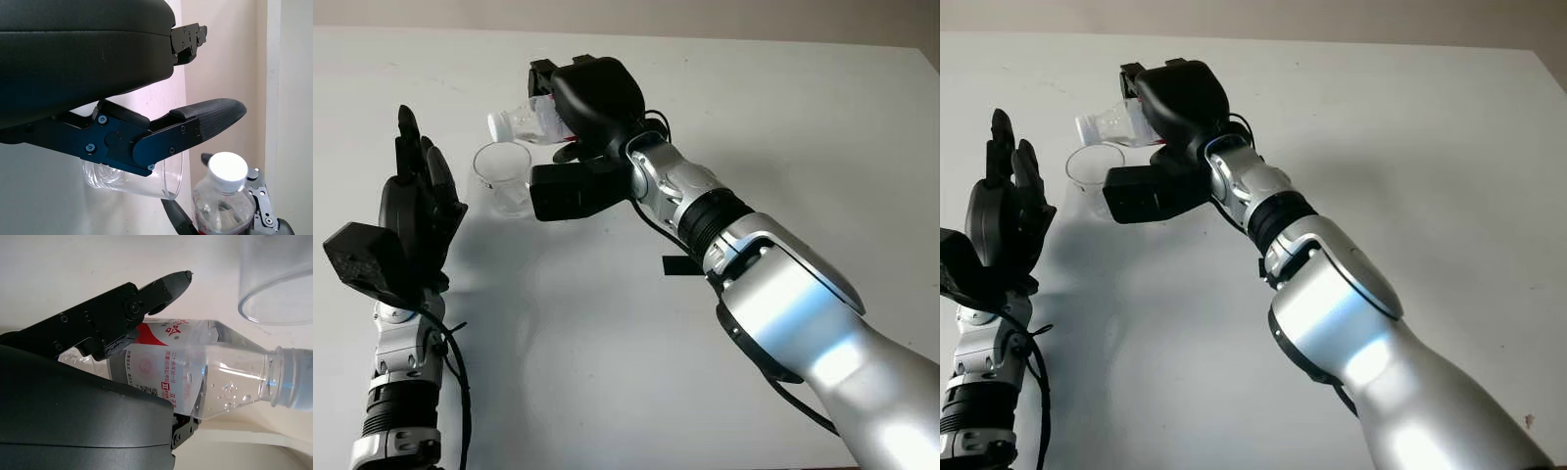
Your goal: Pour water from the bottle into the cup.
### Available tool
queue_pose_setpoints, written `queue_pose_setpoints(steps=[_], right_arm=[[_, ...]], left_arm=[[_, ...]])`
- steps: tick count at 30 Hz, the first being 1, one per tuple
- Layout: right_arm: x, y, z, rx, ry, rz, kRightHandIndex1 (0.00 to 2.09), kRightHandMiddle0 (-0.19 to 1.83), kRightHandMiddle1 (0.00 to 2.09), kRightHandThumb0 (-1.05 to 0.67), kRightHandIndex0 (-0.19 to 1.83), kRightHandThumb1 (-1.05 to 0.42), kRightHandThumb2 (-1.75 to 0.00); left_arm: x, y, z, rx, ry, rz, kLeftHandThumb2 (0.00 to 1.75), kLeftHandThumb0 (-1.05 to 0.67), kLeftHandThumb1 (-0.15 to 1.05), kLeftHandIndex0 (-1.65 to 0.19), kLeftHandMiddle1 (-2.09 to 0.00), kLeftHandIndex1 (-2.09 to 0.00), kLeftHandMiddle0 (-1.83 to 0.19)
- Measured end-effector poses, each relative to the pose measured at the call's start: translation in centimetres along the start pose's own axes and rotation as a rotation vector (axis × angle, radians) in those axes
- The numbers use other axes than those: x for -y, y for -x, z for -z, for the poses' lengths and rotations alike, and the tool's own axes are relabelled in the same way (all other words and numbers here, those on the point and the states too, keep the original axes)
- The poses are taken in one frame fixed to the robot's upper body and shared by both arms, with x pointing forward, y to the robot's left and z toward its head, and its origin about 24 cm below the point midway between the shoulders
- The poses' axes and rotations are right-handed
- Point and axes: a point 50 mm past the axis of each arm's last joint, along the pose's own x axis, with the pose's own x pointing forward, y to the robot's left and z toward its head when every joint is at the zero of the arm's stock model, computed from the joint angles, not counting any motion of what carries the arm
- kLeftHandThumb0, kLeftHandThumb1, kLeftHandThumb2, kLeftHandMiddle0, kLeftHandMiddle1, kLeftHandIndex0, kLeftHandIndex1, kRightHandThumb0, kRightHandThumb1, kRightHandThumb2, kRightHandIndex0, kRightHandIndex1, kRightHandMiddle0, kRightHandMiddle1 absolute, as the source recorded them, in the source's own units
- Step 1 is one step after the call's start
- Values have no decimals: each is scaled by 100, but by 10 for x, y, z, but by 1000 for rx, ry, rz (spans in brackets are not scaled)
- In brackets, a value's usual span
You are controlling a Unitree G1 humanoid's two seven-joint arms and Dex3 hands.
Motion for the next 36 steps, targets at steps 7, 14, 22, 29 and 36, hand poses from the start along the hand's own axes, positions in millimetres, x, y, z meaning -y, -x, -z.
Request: queue_pose_setpoints(steps=[7,14,22,29,36], right_arm=[[3,0,-1,89,226,43,209,11,117,-35,82,-94,-5],[6,1,0,161,363,79,209,31,149,-35,90,-93,-5],[8,1,-1,217,413,124,209,37,168,-35,78,-92,-5],[9,2,-2,233,403,135,209,41,172,-34,75,-91,-5],[10,2,-2,231,393,151,209,39,188,-34,78,-91,-5]], left_arm=[[0,0,0,-1,-1,-3,78,-74,105,19,0,0,19],[0,0,0,2,-3,-3,78,-74,105,19,0,0,19],[0,1,2,-3,1,-5,78,-74,105,19,0,0,19],[0,2,6,-12,1,-8,79,-74,105,19,0,0,19],[0,1,7,-15,3,-6,77,-75,105,19,0,0,19]])
